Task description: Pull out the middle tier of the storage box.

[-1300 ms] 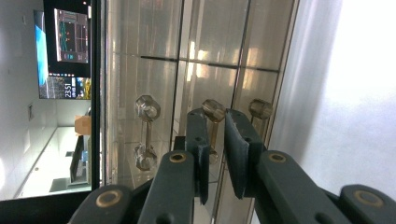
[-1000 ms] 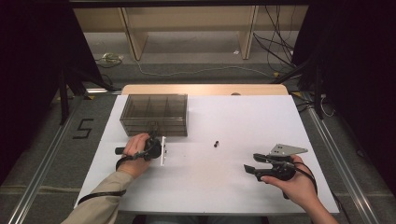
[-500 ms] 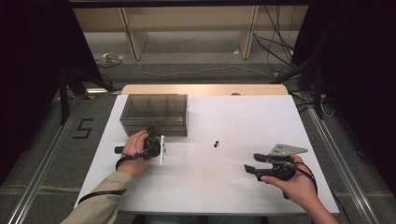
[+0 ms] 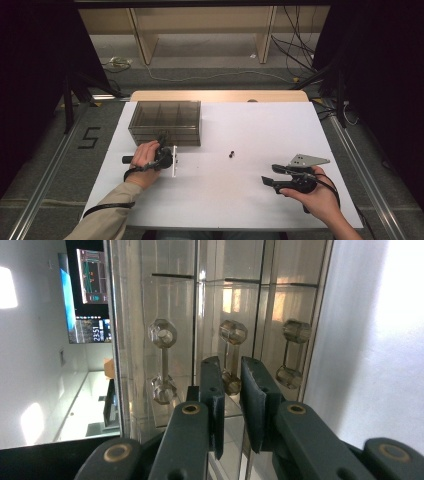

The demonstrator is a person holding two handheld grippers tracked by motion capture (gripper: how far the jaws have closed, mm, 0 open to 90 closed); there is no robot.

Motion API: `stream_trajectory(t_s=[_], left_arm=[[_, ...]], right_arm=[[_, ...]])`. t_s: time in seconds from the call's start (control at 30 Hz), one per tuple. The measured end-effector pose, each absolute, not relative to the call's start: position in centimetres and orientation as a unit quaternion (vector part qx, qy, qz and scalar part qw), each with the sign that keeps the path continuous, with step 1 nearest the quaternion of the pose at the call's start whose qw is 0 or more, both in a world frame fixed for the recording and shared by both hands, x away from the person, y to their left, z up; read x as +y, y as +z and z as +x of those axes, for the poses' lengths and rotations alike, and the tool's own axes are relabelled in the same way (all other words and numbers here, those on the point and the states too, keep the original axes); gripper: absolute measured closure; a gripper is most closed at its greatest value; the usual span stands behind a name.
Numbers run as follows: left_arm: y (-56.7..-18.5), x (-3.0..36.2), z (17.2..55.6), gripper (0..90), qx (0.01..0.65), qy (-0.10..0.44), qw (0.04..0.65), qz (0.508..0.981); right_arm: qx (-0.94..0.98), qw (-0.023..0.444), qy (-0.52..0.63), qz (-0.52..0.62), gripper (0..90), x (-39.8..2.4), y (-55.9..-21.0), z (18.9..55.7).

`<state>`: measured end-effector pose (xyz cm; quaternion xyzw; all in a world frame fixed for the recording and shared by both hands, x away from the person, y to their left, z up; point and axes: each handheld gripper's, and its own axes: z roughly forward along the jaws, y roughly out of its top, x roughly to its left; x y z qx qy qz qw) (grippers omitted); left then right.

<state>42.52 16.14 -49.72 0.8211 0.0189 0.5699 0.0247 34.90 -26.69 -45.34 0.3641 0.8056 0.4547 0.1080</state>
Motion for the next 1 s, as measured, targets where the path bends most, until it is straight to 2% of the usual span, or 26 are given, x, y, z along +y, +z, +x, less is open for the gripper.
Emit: stream_trajectory(t_s=[0.27, 0.47, 0.57, 0.7, 0.83, 0.9, 1.0], left_arm=[[-49.8, 16.2, 41.6, 79.9, 0.007, 0.569, 0.021, 0.822], [-49.4, 16.7, 40.9, 77.5, 0.009, 0.553, 0.045, 0.832], [-48.9, 17.4, 40.8, 62.4, 0.031, 0.527, 0.084, 0.845], [-47.4, 19.4, 41.3, 55.0, 0.067, 0.472, 0.125, 0.87], [-45.9, 21.4, 42.5, 57.3, 0.096, 0.409, 0.153, 0.895], [-45.4, 22.2, 43.1, 55.8, 0.092, 0.376, 0.147, 0.91], [-44.7, 23.0, 44.0, 59.5, 0.085, 0.35, 0.134, 0.923]], right_arm=[[0.805, 0.11, 0.455, 0.365, 36.1, -26.8, -45.3, 34.9], [0.805, 0.11, 0.455, 0.365, 36.0, -26.7, -45.3, 34.8], [0.805, 0.11, 0.455, 0.365, 36.0, -26.8, -45.3, 34.8], [0.805, 0.108, 0.455, 0.365, 36.0, -26.7, -45.3, 34.8], [0.805, 0.108, 0.455, 0.365, 36.0, -26.7, -45.3, 34.9], [0.806, 0.108, 0.454, 0.364, 36.0, -26.7, -45.4, 34.9], [0.806, 0.107, 0.453, 0.366, 36.0, -26.7, -45.4, 34.9]])
